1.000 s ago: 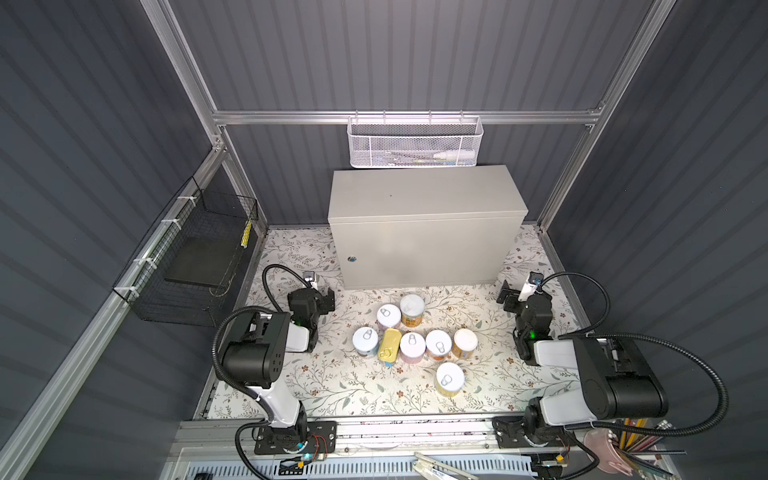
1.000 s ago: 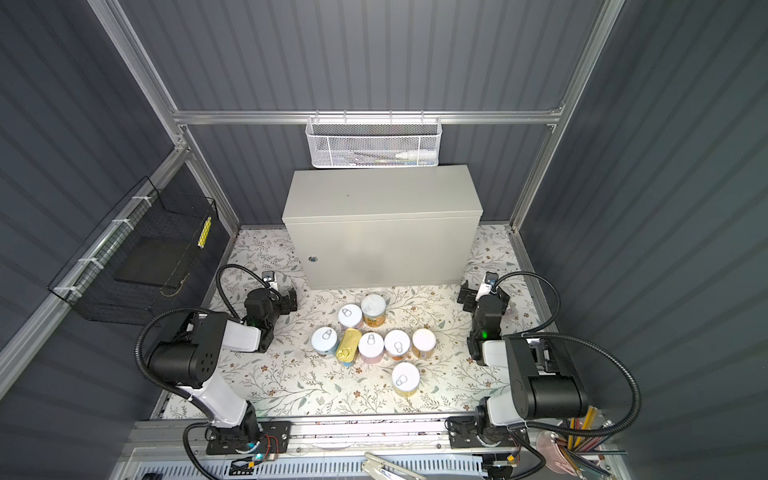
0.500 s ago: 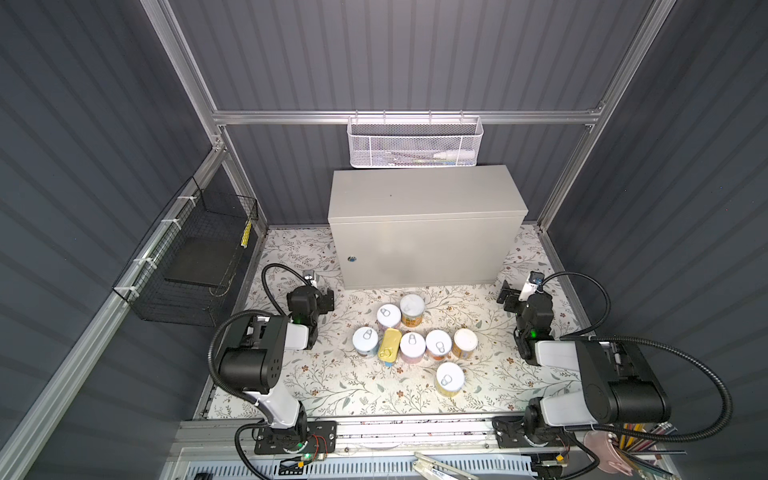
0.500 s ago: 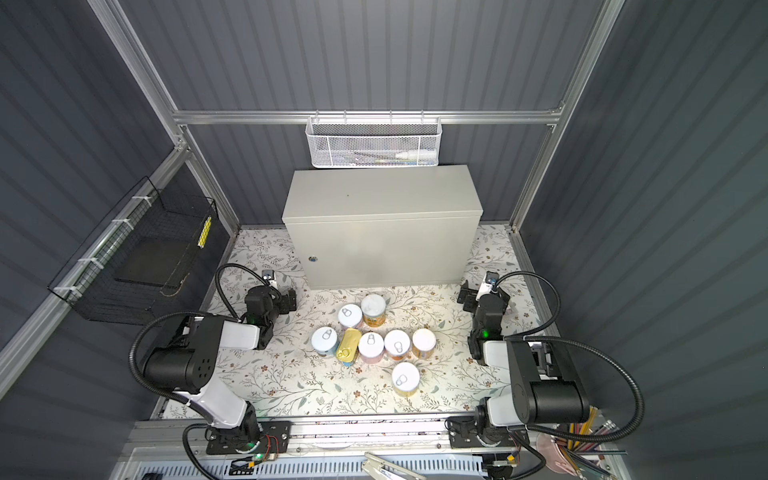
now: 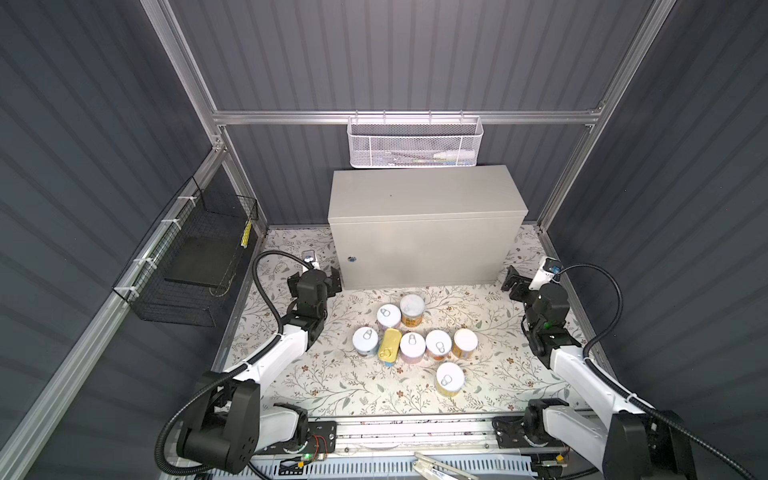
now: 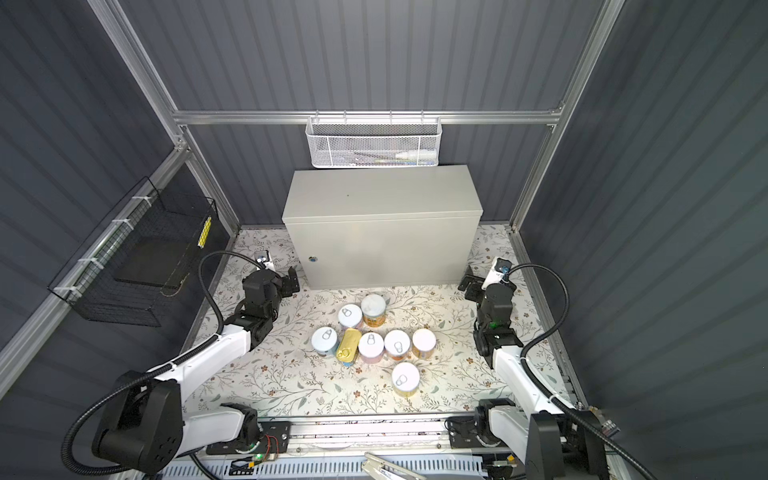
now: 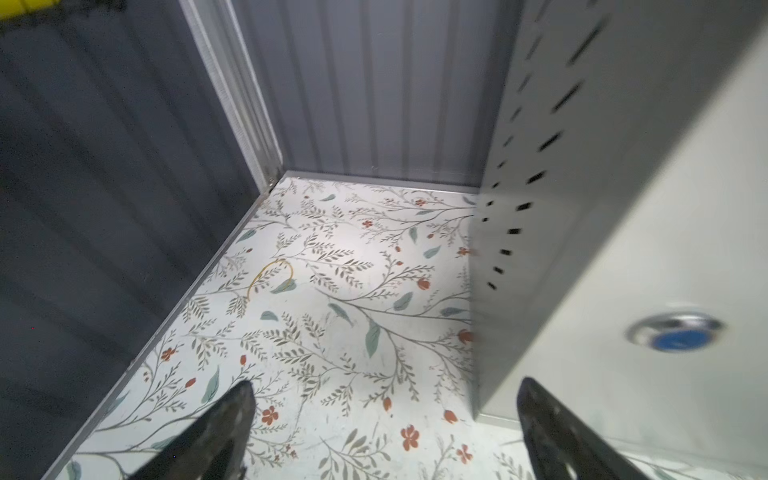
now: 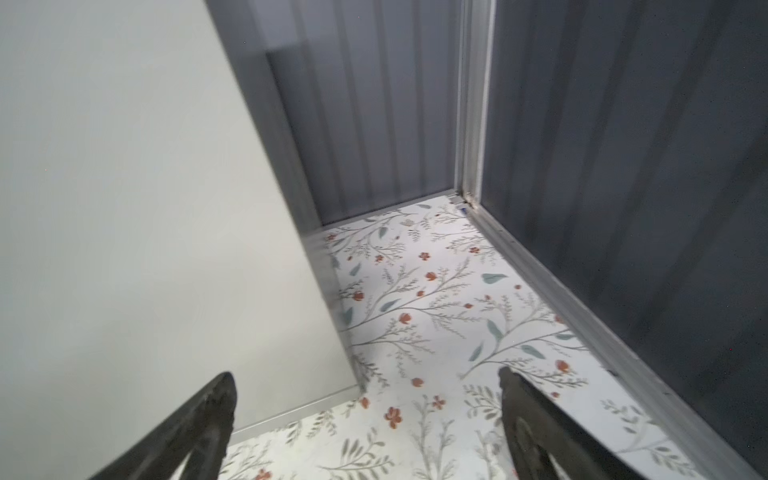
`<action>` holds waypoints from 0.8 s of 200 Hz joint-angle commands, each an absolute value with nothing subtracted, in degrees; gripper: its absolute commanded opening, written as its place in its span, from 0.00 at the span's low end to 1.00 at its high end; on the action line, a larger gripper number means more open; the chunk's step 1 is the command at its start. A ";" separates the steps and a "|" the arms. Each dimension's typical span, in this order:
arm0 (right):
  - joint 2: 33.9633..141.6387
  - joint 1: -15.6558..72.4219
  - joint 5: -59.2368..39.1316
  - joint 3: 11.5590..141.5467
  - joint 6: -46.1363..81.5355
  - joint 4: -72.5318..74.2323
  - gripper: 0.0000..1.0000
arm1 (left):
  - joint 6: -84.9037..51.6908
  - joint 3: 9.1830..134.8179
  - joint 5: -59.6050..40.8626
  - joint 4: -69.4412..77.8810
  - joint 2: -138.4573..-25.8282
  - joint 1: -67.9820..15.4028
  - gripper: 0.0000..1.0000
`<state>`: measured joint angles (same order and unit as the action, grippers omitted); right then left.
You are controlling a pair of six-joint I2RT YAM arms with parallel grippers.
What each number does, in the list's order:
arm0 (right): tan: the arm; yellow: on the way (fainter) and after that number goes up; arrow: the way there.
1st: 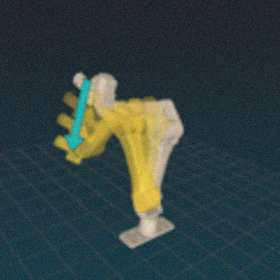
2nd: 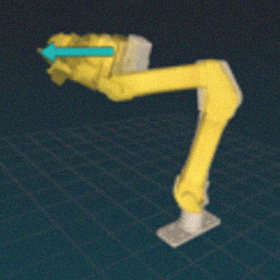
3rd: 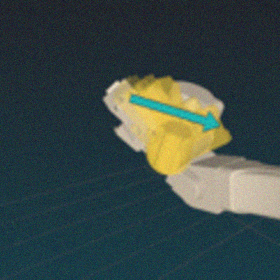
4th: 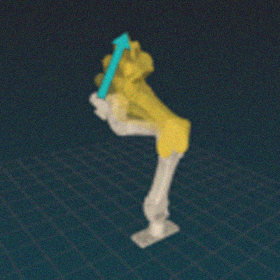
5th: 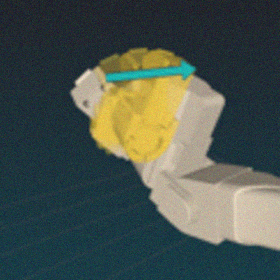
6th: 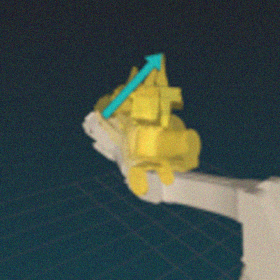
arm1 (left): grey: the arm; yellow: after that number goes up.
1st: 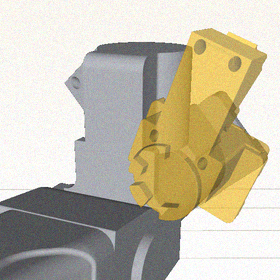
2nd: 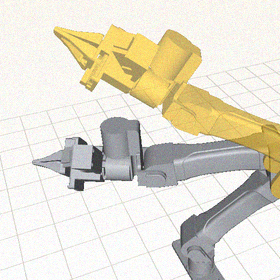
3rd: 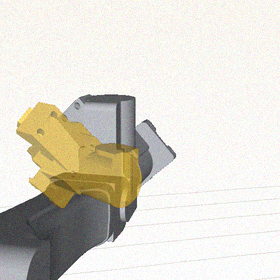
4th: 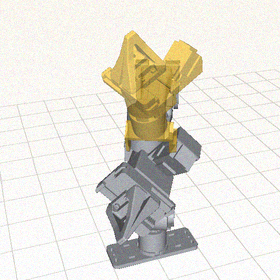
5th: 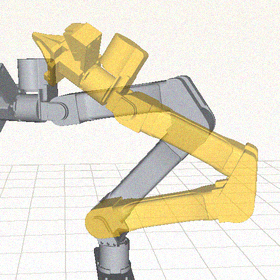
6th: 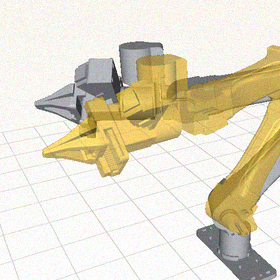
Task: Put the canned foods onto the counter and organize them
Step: 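Move the right gripper over the cans and lower onto the yellow pineapple can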
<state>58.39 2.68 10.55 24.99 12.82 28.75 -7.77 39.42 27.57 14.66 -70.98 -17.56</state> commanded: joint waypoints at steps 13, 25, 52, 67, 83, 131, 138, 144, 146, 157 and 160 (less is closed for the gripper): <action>54.03 2.07 -2.88 26.01 23.03 19.56 0.99 | -14.11 44.75 26.20 -6.00 -63.97 -18.52 0.99; 53.12 2.02 -8.86 27.23 24.57 16.60 0.99 | -16.08 44.07 24.57 -7.94 -61.50 -18.54 1.00; 50.82 3.23 -15.94 28.31 27.80 11.05 0.99 | -16.98 43.77 21.73 -12.23 -59.08 -18.56 1.00; 48.35 6.73 -10.78 30.53 26.10 1.55 0.99 | -17.32 43.26 21.76 -13.39 -58.54 -18.57 1.00; 45.59 13.91 -1.31 33.06 22.44 -7.83 0.99 | -17.63 42.48 21.98 -13.52 -58.02 -18.59 1.00; 43.09 27.01 12.47 38.89 22.95 -30.15 0.99 | -18.37 39.48 21.08 -10.67 -57.46 -18.63 1.00; 42.83 28.79 14.09 39.27 23.82 -32.70 0.99 | -18.45 39.05 20.79 -9.80 -57.82 -18.63 1.00; 42.63 30.33 15.38 39.57 24.63 -34.51 0.99 | -18.48 38.74 20.65 -9.15 -58.27 -18.63 1.00; 42.56 30.85 15.62 39.64 24.97 -35.17 0.99 | -18.51 38.62 20.63 -8.90 -58.49 -18.63 1.00; 42.21 33.32 17.52 39.82 26.74 -38.09 0.99 | -18.29 38.50 20.27 -8.27 -59.61 -18.63 1.00; 42.12 33.97 17.93 39.86 27.24 -38.67 0.99 | -18.17 38.64 20.08 -8.33 -59.91 -18.63 1.00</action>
